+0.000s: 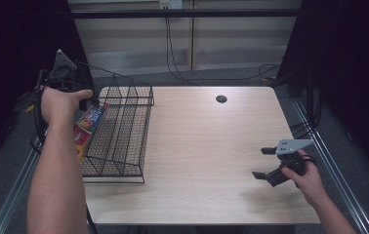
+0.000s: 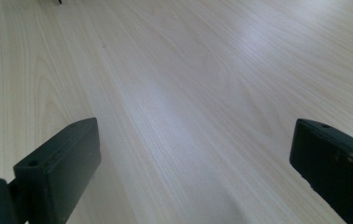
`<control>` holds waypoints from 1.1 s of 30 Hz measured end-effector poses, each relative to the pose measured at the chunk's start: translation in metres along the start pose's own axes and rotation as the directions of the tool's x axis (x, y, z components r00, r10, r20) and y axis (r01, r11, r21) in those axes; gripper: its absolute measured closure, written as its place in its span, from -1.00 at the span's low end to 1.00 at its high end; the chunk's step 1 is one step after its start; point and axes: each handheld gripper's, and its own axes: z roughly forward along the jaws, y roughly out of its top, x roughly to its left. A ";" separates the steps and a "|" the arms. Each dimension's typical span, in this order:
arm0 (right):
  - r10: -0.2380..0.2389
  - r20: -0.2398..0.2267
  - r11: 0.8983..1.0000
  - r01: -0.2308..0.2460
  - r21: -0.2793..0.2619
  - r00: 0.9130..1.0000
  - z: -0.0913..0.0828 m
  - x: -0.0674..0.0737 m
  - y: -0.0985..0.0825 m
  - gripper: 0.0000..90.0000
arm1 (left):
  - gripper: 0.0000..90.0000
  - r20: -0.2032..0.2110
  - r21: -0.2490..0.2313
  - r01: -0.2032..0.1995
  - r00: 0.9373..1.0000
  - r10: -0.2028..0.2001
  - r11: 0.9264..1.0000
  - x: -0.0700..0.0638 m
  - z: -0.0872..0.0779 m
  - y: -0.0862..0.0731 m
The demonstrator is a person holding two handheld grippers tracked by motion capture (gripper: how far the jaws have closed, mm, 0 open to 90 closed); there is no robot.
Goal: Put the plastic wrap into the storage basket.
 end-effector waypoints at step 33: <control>0.005 0.002 1.000 -0.005 -0.006 1.000 -0.002 0.000 0.000 -0.95 | -0.75 0.198 -0.041 -0.205 0.958 0.209 0.978 -0.068 0.029 -0.014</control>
